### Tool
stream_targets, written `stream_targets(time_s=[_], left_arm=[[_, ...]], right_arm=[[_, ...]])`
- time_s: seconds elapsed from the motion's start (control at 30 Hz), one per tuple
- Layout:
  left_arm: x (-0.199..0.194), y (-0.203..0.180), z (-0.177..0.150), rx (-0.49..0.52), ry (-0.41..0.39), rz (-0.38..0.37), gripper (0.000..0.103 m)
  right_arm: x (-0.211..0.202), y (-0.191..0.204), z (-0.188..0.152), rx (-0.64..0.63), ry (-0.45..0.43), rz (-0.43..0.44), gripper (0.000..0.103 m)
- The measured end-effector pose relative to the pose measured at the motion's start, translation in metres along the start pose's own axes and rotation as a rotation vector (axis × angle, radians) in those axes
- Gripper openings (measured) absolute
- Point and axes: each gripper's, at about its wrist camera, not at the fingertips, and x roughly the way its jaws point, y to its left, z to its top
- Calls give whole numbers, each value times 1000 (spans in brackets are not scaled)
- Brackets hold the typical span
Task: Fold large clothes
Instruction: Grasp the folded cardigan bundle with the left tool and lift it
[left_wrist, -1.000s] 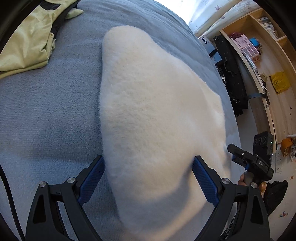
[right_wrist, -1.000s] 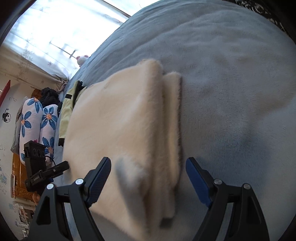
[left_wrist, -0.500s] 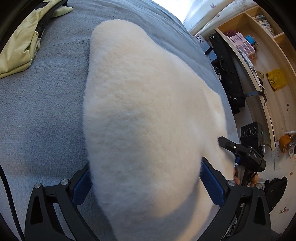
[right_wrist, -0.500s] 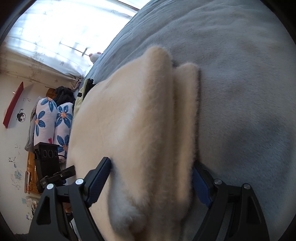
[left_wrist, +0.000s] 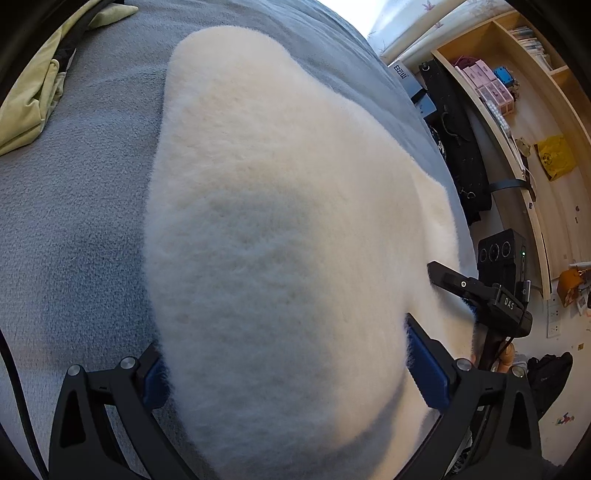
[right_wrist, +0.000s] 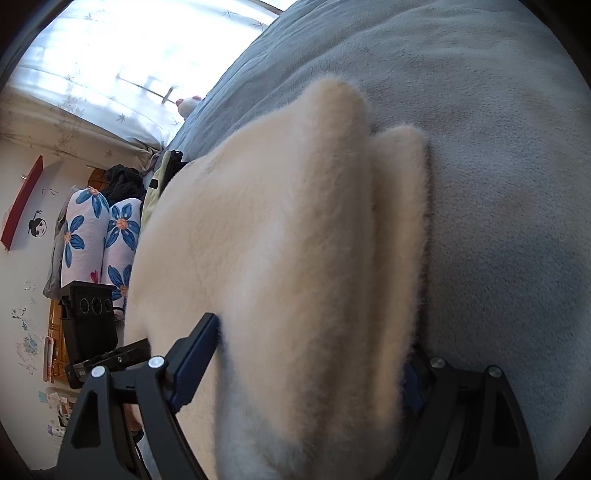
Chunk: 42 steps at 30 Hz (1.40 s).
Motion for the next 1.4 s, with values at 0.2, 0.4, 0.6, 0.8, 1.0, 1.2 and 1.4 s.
stream_targets(time_s=[0.2,0.4,0.6,0.8,1.0,1.2,1.4], left_arm=[[4,-7,1,7,-17,33,102],[-2,-34,-2,51,-110,162,89],[-14,-62,-5,114,-177,258,75],[-45,-84,-12,204,-211,296,71],[-108,-69,-23,205,-273,308,71],[-190,-23,-27,173,-323,334,71],[-266,36,6,163,-379,398,71]], right_arm=[[-2,15,-3,-53,-21,-50,72],[-11,47,-8,-168,-52,-174,48],[-22,83,-21,-243,-114,-271,43],[-34,133,-43,-339,-149,-285,42],[-36,184,-55,-386,-175,-247,42],[-18,252,-51,-438,-181,-174,42],[34,323,-18,-456,-187,-87,42]])
